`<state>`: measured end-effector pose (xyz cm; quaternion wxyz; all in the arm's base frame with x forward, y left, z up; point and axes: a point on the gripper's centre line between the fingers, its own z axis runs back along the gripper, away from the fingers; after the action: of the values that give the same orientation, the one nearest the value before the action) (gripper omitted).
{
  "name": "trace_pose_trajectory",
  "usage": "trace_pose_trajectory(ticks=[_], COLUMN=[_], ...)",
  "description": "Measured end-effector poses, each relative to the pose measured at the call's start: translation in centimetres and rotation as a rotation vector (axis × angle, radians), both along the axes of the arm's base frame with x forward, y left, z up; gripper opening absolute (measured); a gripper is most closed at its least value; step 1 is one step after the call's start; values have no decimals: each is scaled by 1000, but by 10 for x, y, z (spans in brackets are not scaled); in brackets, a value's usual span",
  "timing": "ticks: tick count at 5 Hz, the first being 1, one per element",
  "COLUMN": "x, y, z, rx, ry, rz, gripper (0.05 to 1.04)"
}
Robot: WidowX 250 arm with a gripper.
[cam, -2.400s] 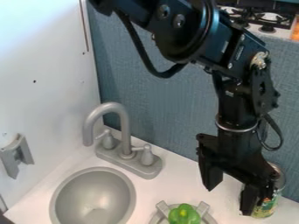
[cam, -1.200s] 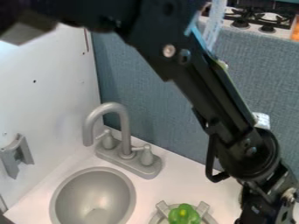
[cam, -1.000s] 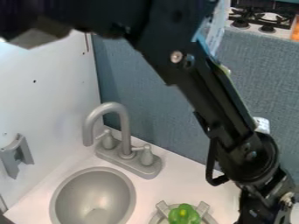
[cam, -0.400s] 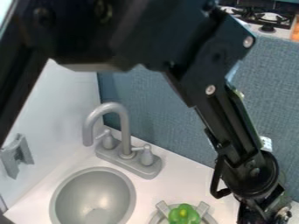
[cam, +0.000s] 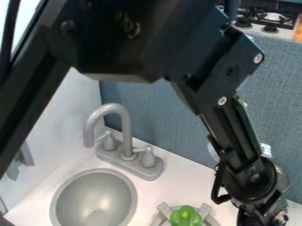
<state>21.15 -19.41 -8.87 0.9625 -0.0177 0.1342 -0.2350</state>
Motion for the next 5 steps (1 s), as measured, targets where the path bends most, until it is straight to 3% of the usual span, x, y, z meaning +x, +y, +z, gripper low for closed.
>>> trace_pose_trajectory(ticks=[1,2,3,4,5], x=[1,2,17,22,36], y=[-1,-1,-16,-44,-70], z=[-1,12,55,77,85], rx=[-12,-24,-85,-110,-178], ry=[-15,-55,-156,-207,-224], rz=[17,45,62,17,-35], gripper=[628,628,628,628,628])
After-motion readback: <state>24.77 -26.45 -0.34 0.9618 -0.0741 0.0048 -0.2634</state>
